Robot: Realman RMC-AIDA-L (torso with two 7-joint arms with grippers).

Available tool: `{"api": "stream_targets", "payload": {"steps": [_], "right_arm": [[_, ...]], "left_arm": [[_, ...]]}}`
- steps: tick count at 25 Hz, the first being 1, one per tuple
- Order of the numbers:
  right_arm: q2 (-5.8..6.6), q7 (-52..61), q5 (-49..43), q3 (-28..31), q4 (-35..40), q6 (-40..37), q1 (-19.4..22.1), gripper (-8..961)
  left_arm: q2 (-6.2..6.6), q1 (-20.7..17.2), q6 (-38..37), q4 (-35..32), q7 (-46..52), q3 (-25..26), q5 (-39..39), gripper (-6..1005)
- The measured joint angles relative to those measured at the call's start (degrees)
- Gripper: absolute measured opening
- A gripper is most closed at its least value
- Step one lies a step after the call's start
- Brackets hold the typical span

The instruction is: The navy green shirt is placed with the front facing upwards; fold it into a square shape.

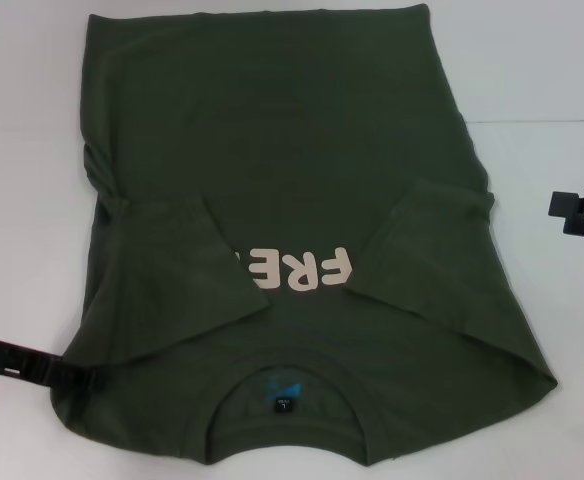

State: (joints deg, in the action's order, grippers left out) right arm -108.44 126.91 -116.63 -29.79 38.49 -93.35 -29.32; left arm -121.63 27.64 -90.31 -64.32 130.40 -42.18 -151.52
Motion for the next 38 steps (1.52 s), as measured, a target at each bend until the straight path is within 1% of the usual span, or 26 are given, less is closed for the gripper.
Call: {"api": "stream_targets", "payload": {"steps": [7, 12, 18, 28, 31, 32, 34, 36, 38], "right_arm": [[0.0, 0.0, 0.0, 0.07, 0.0, 0.14, -0.05, 824], [0.0, 0.01, 0.01, 0.09, 0.0, 0.27, -0.03, 823], [0.08, 0.09, 0.31, 0.09, 0.0, 0.1, -0.03, 823], [0.09, 0.25, 0.35, 0.09, 0.0, 0.03, -0.03, 823], [0.12, 0.43, 0.36, 0.09, 0.0, -0.01, -0.03, 823], [0.13, 0.52, 0.36, 0.09, 0.0, -0.04, -0.03, 823], [0.36, 0.93, 0.34, 0.08, 0.0, -0.51, -0.03, 823], [1.1, 2.17, 0.17, -0.11, 0.23, -1.32, -0.03, 823], [2.58, 4.78, -0.68, -0.52, 0.85, -2.42, -0.08, 823]], "left_arm": [[-0.14, 0.12, 0.13, -0.08, 0.3, -0.67, -0.93, 751], [0.41, 0.23, 0.22, 0.41, 0.22, -0.18, -0.61, 644], [0.29, 0.45, 0.39, 0.56, 0.1, -0.77, -1.02, 412], [0.37, 0.48, 0.42, 0.6, 0.05, -0.8, -1.35, 197], [0.43, 0.5, 0.35, 0.6, 0.06, -0.61, -1.36, 27], [0.47, 0.53, 0.27, 0.6, 0.13, -0.38, -1.31, 27], [0.63, 0.58, 0.06, 0.6, 0.38, 0.05, -1.08, 27], [0.78, 0.65, -0.17, 0.6, 0.5, 0.49, -0.96, 27], [0.96, 0.72, -0.54, 0.63, 0.46, 1.09, -0.93, 27]]}}
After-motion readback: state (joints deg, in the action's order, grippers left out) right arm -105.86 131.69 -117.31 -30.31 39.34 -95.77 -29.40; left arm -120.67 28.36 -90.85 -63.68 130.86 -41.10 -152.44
